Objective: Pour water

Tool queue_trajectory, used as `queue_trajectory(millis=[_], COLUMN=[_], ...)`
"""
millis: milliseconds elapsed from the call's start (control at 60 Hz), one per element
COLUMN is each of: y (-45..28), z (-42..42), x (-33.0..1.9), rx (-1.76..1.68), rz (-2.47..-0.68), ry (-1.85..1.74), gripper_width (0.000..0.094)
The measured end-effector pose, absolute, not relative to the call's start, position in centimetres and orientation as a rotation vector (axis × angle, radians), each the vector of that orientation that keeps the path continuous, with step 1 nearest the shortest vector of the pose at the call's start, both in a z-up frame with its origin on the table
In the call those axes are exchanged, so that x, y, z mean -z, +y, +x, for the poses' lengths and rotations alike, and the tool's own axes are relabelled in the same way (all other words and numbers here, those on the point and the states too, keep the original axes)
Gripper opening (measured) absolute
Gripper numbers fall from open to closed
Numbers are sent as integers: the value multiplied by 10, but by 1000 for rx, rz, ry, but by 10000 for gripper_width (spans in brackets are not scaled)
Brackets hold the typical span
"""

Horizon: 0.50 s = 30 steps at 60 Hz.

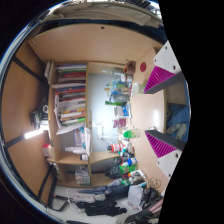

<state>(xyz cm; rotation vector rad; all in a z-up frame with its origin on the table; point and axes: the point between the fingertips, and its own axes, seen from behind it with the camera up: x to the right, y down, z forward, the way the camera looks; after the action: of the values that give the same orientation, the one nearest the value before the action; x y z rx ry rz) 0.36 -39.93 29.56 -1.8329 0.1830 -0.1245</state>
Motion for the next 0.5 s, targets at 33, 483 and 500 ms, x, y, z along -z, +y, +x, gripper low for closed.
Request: queue_trajectory(millis=[33,483,500], y=[-388,-119,-111], z=[-4,-79,-81], x=[-291,-128,-120], rx=[99,-56,-50], rz=[-1819,-1865,-1867], ry=[169,23,23], gripper_width=[829,826,825])
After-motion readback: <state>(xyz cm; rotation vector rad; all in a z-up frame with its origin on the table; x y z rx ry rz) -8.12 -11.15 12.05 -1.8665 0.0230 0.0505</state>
